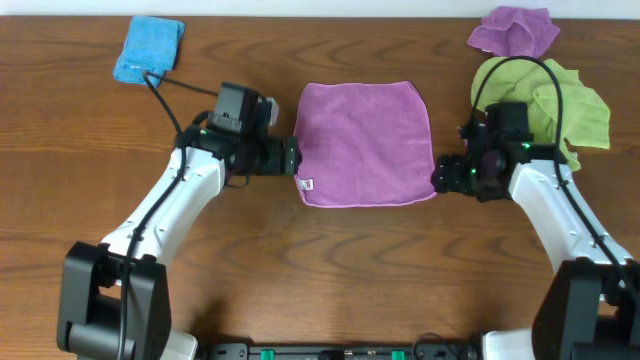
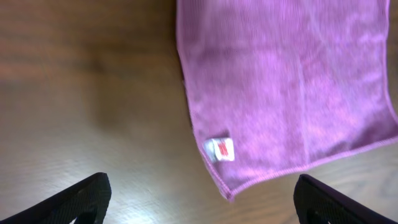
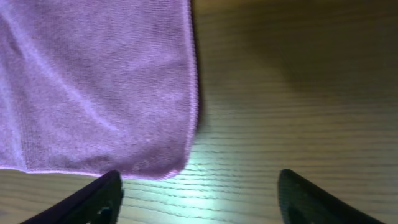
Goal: Fold the cloth
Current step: 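Lower both grippers to the purple cloth's bottom-left and bottom-right corners, then grasp the cloth's bottom corners with the left and right grippers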
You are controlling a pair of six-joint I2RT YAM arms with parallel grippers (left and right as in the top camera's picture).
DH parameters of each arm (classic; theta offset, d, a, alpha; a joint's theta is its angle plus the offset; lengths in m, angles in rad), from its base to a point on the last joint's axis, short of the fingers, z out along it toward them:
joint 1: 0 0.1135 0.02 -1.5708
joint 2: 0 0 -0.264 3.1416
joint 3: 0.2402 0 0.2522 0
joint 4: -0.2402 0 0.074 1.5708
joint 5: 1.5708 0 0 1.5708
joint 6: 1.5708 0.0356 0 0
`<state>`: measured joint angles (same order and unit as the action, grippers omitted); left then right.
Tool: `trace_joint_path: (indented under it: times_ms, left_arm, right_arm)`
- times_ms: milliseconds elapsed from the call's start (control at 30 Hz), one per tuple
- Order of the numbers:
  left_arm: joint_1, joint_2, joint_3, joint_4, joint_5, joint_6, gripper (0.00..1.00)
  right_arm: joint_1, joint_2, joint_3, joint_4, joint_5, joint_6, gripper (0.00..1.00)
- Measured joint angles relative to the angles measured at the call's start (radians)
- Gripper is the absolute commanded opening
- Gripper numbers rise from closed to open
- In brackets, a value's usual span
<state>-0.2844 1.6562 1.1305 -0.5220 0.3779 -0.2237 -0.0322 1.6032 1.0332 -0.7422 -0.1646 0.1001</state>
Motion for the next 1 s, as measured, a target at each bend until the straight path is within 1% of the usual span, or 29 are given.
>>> trace_joint_path:
  times_ms: [233, 367, 567, 800, 833, 867, 900, 967, 1000]
  left_arm:
    - [-0.003, 0.000, -0.062, 0.014, 0.072, -0.090, 0.95]
    - [-0.019, 0.001, -0.096, 0.031, 0.095, -0.117, 0.95]
    - [-0.045, 0.015, -0.163, 0.118, 0.140, -0.175, 0.95]
    - [-0.049, 0.016, -0.212, 0.225, 0.146, -0.220, 0.95]
    - [-0.052, 0.016, -0.218, 0.236, 0.146, -0.228, 0.96]
    - [-0.055, 0.017, -0.220, 0.239, 0.146, -0.234, 1.00]
    - [-0.058, 0.017, -0.221, 0.241, 0.146, -0.241, 0.95]
    - [-0.065, 0.017, -0.221, 0.243, 0.147, -0.253, 0.92]
    - [-0.068, 0.017, -0.221, 0.243, 0.146, -0.254, 0.89]
  right_arm:
    - [-0.014, 0.000, 0.000, -0.006, -0.031, -0.032, 0.73]
    - [-0.014, 0.008, 0.000, -0.008, -0.051, -0.045, 0.71]
    - [-0.014, 0.054, 0.000, -0.021, -0.109, -0.060, 0.69]
    - [-0.014, 0.109, 0.000, -0.037, -0.162, -0.068, 0.66]
    - [-0.014, 0.110, 0.000, -0.039, -0.165, -0.068, 0.64]
    - [-0.014, 0.110, 0.000, -0.039, -0.169, -0.069, 0.63]
    - [-0.014, 0.110, 0.000, -0.039, -0.172, -0.071, 0.63]
    - [-0.014, 0.110, 0.000, -0.039, -0.176, -0.071, 0.61]
    - [-0.014, 0.110, 0.000, -0.039, -0.179, -0.072, 0.58]
